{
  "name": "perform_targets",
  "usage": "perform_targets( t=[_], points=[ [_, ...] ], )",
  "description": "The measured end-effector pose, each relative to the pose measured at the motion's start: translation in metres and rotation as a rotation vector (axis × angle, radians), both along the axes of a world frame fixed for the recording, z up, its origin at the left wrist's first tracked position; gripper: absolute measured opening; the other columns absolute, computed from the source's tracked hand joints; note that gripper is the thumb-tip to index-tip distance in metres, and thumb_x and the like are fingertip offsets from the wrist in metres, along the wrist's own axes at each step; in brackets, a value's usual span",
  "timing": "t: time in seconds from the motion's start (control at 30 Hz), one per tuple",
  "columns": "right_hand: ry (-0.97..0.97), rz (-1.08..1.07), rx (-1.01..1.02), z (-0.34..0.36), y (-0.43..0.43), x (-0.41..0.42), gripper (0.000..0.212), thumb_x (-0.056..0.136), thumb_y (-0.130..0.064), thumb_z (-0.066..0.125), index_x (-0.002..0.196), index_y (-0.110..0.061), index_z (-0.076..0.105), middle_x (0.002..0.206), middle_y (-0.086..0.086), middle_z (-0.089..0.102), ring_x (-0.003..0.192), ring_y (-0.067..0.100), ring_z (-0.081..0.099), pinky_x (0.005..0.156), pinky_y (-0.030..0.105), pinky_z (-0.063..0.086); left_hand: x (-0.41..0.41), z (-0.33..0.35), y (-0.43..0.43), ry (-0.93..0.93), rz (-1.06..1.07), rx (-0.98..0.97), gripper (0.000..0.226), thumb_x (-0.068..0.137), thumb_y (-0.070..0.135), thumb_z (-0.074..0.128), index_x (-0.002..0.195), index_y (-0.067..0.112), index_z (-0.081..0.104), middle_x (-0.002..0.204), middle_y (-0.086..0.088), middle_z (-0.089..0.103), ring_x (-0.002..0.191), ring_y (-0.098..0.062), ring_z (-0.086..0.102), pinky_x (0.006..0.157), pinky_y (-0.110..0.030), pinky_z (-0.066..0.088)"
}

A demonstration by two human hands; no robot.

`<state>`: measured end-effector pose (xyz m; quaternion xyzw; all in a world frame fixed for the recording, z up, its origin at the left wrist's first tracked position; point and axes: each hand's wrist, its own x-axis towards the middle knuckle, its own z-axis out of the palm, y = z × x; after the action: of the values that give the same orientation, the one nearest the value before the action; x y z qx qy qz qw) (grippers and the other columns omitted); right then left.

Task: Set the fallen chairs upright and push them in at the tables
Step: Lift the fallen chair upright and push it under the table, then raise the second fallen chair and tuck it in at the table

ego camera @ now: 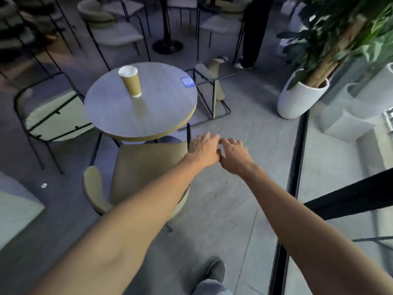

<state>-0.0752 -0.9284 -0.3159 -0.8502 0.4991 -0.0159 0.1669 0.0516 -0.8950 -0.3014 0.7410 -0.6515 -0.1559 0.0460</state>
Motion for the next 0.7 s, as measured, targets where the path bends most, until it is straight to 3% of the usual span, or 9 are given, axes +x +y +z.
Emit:
perform_targets(
  t=[0.37,0.7],
  points=[
    [0.088,0.031,-0.023,0.028,-0.187,-0.073,0.056,0.091,-0.025,0.058,0.143,-0.016,0.041,0.142,0.012,0.048,0.128,0.037,0.044,0.104,0.048,0.04,-0.046,0.023,-0.17,-0.087,0.05,-0.043,0.045,0.097,0.045,0.045,0.135,0.02,0.047,0.13,-0.011,0.051,0.118,-0.036,0.05,0.094,-0.046,0.039],
    [0.133,0.116,-0.006,0.019,-0.403,-0.04,0.053,0.091,-0.026,0.056,0.141,-0.016,0.04,0.14,0.013,0.047,0.126,0.037,0.044,0.103,0.047,0.04,-0.021,-0.008,-0.378,-0.099,0.107,0.009,0.039,0.097,0.046,0.047,0.126,0.02,0.049,0.124,-0.011,0.052,0.114,-0.036,0.051,0.091,-0.046,0.039]
  ],
)
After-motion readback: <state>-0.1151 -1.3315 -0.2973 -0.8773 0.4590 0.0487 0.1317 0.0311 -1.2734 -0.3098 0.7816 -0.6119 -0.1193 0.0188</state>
